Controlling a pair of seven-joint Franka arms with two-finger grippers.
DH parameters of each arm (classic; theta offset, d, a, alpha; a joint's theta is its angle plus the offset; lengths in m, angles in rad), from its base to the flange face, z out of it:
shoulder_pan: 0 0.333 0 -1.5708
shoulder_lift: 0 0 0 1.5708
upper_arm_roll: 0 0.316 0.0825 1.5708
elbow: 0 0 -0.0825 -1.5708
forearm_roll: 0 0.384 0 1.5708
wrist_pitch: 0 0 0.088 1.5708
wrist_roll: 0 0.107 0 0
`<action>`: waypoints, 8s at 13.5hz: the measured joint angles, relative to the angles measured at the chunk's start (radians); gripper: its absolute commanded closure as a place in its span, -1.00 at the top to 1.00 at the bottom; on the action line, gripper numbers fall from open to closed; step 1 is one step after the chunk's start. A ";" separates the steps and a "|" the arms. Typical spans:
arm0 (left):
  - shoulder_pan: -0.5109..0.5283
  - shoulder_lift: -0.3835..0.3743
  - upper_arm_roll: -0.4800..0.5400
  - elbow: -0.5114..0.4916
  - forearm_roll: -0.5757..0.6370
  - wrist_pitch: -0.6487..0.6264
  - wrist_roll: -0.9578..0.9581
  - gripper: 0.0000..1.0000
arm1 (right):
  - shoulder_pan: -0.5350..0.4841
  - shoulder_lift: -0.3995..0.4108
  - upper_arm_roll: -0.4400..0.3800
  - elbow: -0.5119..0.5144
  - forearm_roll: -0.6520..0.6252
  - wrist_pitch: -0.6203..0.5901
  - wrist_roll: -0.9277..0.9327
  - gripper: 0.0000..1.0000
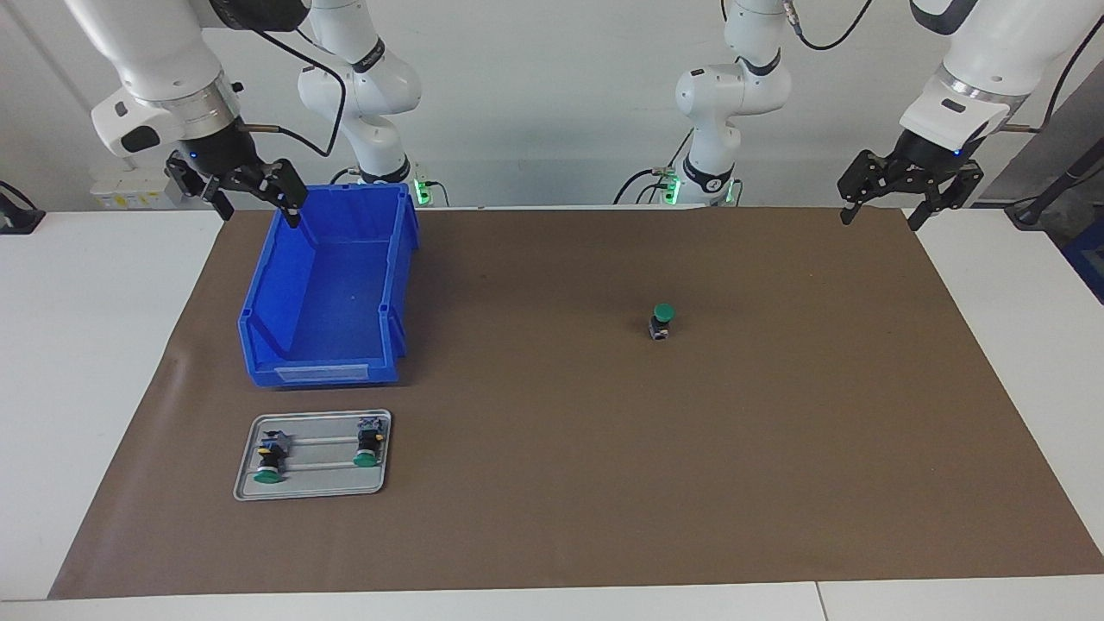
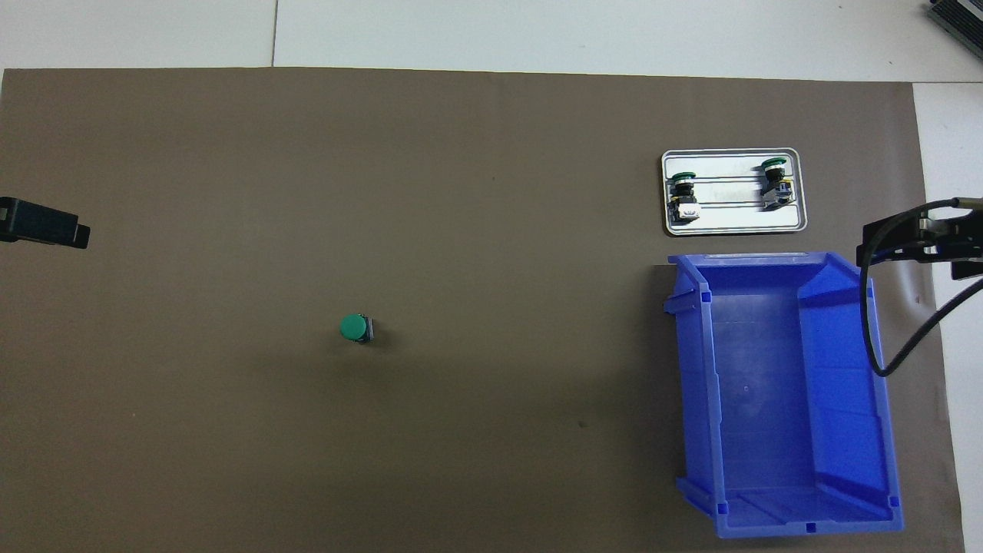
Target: Place and press button with both arms
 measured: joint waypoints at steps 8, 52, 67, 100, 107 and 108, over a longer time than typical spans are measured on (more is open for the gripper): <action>-0.067 -0.005 0.085 0.000 -0.003 -0.011 0.002 1.00 | 0.000 0.000 0.000 0.000 0.000 0.000 0.000 1.00; -0.098 -0.014 0.108 -0.014 0.012 -0.044 -0.010 1.00 | 0.833 0.655 0.065 0.066 -0.238 0.942 0.776 -0.40; -0.092 -0.019 0.128 -0.016 0.014 -0.051 -0.020 1.00 | 0.724 0.553 0.055 0.194 -0.128 0.801 0.757 -1.00; -0.092 -0.020 0.128 -0.016 0.014 -0.052 -0.020 1.00 | -0.154 -0.039 0.049 -0.825 0.301 0.852 -0.676 1.00; -0.092 -0.020 0.128 -0.016 0.014 -0.053 -0.020 1.00 | -0.134 -0.051 0.058 -0.761 0.304 0.829 -0.531 1.00; -0.092 -0.020 0.128 -0.016 0.014 -0.053 -0.021 1.00 | -0.124 -0.058 0.059 -0.718 0.286 0.797 -0.469 1.00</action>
